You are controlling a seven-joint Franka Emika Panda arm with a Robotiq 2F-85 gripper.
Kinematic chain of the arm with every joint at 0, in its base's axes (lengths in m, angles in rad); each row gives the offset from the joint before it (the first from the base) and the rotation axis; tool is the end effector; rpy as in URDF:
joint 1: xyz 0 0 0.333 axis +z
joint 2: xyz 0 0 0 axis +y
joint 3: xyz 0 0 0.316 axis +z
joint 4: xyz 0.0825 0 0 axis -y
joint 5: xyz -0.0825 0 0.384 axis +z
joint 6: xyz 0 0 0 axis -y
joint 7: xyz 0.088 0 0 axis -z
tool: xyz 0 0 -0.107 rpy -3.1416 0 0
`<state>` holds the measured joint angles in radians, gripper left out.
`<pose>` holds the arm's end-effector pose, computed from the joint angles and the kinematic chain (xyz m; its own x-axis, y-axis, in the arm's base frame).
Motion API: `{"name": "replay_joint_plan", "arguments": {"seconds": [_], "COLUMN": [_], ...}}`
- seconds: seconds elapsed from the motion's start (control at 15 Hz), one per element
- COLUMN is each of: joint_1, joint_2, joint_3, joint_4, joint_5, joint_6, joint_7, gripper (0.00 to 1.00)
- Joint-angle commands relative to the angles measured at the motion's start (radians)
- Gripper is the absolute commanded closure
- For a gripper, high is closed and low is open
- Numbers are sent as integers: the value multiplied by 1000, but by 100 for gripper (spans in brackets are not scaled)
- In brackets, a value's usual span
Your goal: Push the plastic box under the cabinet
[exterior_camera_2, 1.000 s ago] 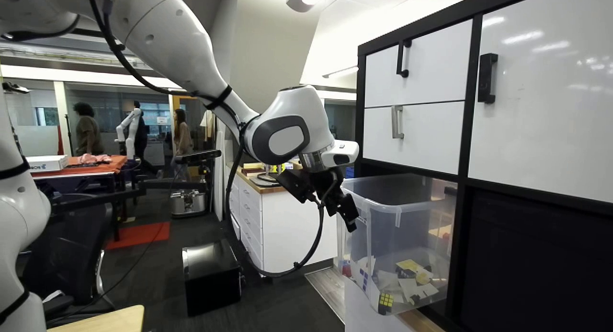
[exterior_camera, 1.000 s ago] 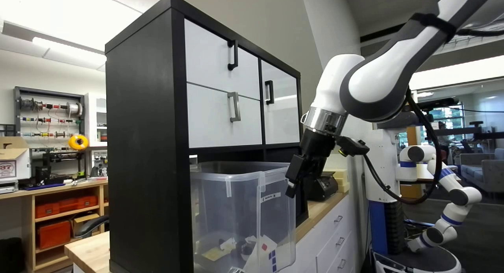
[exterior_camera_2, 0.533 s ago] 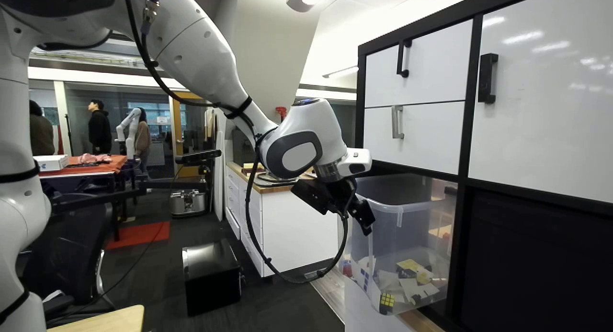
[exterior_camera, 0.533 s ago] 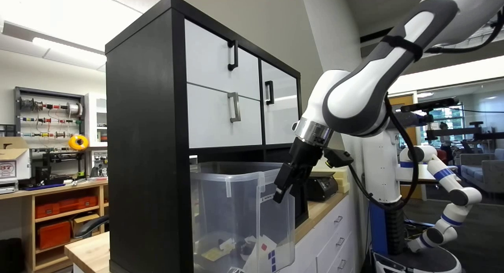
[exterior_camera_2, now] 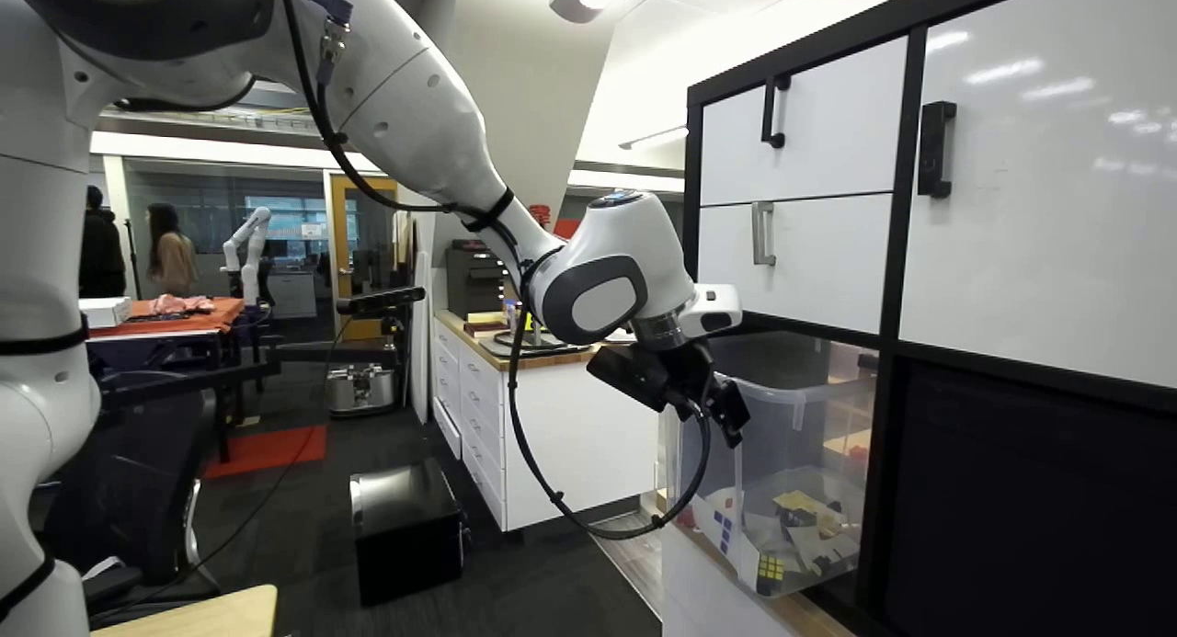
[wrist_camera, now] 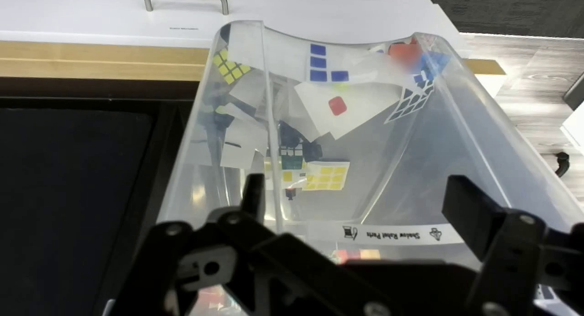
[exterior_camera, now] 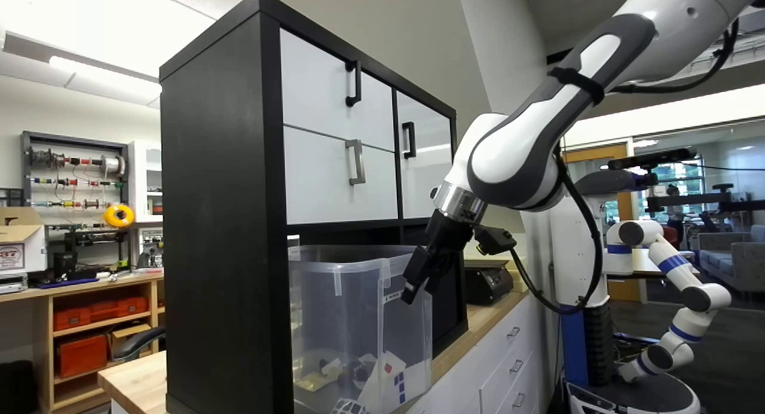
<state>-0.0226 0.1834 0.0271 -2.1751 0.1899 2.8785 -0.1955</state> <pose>0.5970 -0.0085 0.3648 0.8651 0.0130 0.5014 0.0390 -0.9984 -0.0414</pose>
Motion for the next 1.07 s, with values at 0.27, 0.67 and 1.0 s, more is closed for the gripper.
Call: {"name": "replay_joint_plan", "arguments": {"seconds": [0.27,0.67,1.0], "joint_1": [-13,-17,-30], "joint_2": [107,143,113], "joint_3": [28,35,36], "joint_4": [156,208,172], "joint_5": [16,10,14], "joint_6": [-4,-4,0], "joint_7": [-44,-57,-89], "gripper": [0,0,0]}}
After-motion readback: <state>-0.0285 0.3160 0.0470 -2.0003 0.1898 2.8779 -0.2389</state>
